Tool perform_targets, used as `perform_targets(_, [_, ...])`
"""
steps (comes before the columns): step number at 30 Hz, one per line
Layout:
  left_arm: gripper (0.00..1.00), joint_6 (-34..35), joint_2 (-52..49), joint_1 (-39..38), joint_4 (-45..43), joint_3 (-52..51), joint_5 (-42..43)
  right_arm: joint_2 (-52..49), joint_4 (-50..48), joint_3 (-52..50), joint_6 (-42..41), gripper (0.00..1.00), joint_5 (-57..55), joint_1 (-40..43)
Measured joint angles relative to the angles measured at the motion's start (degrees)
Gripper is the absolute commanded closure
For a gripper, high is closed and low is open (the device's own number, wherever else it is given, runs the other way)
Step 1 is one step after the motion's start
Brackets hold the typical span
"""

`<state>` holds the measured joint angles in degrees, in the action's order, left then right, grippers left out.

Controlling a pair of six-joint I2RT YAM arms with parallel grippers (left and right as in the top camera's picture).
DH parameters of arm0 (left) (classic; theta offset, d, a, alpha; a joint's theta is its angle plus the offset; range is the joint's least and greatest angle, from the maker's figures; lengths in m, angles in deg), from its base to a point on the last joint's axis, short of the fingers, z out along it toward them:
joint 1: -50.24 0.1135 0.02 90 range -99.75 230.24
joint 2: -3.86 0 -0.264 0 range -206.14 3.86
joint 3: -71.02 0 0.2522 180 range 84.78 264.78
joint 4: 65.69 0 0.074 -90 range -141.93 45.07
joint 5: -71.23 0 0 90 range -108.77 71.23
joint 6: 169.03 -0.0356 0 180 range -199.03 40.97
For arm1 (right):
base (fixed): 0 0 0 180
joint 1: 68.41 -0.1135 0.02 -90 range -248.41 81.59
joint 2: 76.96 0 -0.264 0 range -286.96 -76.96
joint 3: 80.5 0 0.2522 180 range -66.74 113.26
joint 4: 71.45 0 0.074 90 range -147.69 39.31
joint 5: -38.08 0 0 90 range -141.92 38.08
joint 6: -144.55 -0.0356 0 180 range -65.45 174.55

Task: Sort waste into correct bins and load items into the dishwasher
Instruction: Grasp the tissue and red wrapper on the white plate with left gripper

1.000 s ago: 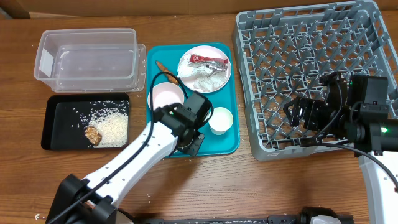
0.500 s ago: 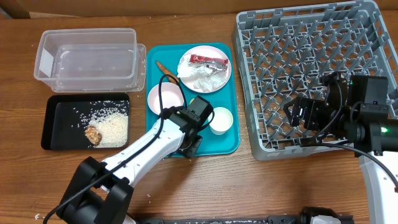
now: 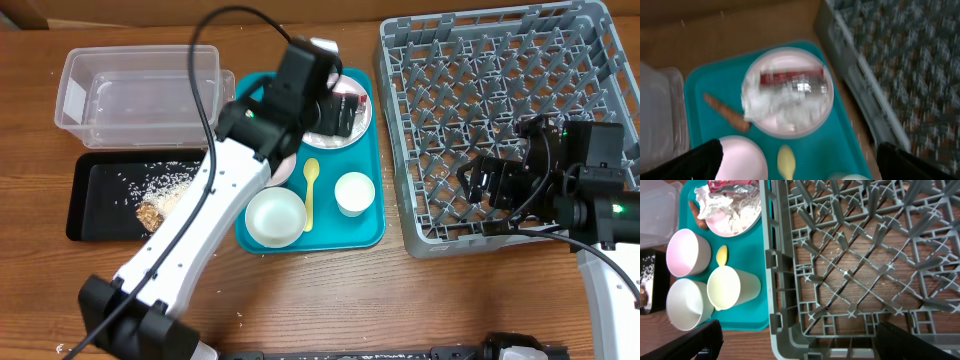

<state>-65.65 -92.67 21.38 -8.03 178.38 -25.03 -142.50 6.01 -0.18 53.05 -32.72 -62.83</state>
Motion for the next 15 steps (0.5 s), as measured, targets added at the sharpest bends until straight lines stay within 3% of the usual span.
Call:
perform_targets(3, [0.00, -0.09, -4.85, 2.16, -1.55, 4.24, 0.04, 0.00, 0.02, 0.00, 0.00, 0.00, -0.09, 0.00])
perform_targets(11, [0.00, -9.62, -33.40, 3.63, 14.45, 34.36, 2.36, 0.00, 0.26, 0.00, 0.04, 0.00, -0.13, 0.00])
perform_targets(15, [0.00, -15.52, -41.92, 3.63, 16.79, 41.00, 3.48, 0.00, 0.35, 0.00, 0.02, 0.00, -0.13, 0.00])
